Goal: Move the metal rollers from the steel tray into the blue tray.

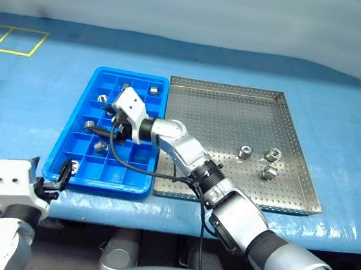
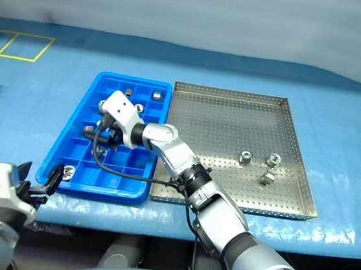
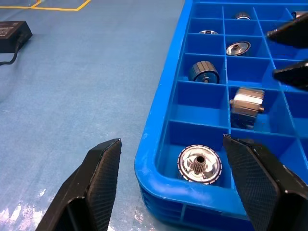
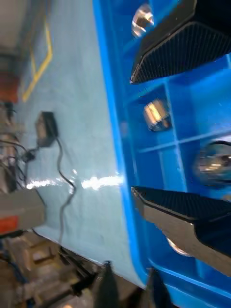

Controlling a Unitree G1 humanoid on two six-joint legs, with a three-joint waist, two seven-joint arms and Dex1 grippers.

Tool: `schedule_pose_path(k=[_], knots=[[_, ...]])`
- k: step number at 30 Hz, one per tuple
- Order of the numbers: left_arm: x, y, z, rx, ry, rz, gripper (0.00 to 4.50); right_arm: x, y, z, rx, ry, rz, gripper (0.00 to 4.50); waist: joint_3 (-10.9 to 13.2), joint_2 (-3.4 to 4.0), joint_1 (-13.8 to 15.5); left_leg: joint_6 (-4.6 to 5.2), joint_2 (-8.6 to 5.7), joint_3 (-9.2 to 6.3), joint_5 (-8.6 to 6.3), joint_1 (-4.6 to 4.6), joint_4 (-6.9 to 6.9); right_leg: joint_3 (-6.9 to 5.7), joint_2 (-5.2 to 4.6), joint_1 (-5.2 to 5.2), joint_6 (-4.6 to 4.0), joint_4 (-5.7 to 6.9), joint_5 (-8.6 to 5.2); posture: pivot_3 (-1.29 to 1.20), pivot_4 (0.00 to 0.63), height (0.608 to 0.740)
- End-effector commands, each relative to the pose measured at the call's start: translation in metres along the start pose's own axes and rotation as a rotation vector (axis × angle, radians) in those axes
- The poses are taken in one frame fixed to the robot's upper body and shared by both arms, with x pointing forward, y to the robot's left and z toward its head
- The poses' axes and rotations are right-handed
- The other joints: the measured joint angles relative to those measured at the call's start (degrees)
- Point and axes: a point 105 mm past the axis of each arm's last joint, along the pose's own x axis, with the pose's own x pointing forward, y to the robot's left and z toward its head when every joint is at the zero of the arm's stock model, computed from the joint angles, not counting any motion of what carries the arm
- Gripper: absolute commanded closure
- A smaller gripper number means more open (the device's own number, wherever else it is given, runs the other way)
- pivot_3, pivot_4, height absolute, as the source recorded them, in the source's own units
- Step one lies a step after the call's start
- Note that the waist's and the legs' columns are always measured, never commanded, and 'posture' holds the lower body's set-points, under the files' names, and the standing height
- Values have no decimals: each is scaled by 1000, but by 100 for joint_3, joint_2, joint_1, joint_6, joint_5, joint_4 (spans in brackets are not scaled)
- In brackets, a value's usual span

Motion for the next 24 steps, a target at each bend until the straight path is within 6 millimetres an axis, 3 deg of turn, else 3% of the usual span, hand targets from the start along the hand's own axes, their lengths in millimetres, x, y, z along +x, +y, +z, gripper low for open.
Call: schedule_pose_path(k=[1, 4, 7, 12, 14, 17, 24], knots=[[16, -24, 12, -12, -52, -134, 839, 23, 41, 93, -84, -286, 92, 932, 0, 0, -62, -2, 0, 0, 1, 0, 0, 0, 1, 0, 0, 0, 0, 231, 150, 740], [36, -57, 25, -19, -102, -299, 839, -23, 3, 75, -169, -200, -69, 932, -4, -5, -114, -6, -3, -2, 3, 1, 0, 1, 0, 6, 6, 1, 6, 162, 150, 740], [54, -94, 38, -13, -142, -473, 839, -91, -43, 37, -232, -1, -346, 932, -33, 2, -84, -12, -19, -23, 7, -2, 4, -5, -10, 21, 15, -4, 21, 46, 150, 740], [69, -121, 42, 17, -140, -615, 839, -173, -62, 2, -207, 214, -620, 932, -29, 14, -493, 8, -60, 13, 4, -10, 27, 10, -66, 15, 20, -2, 25, -83, 150, 740], [73, -128, 41, 25, -133, -651, 839, -194, -62, -9, -171, 272, -690, 932, -29, 16, -762, 13, -55, 21, 1, -8, 24, 17, -61, 10, 24, 1, 27, -125, 150, 740], [77, -134, 38, 35, -116, -680, 839, -210, -62, -22, -128, 326, -770, 932, -30, 20, -1054, 15, -35, 25, -1, 2, 19, 32, -32, 10, 55, 5, 44, -159, 150, 740], [77, -140, 37, 48, -110, -725, 839, -223, -69, -45, -35, 367, -868, 932, -29, 21, -1341, 16, -10, 22, -1, 6, 28, 57, 13, 10, 79, 14, 37, -178, 150, 740]])
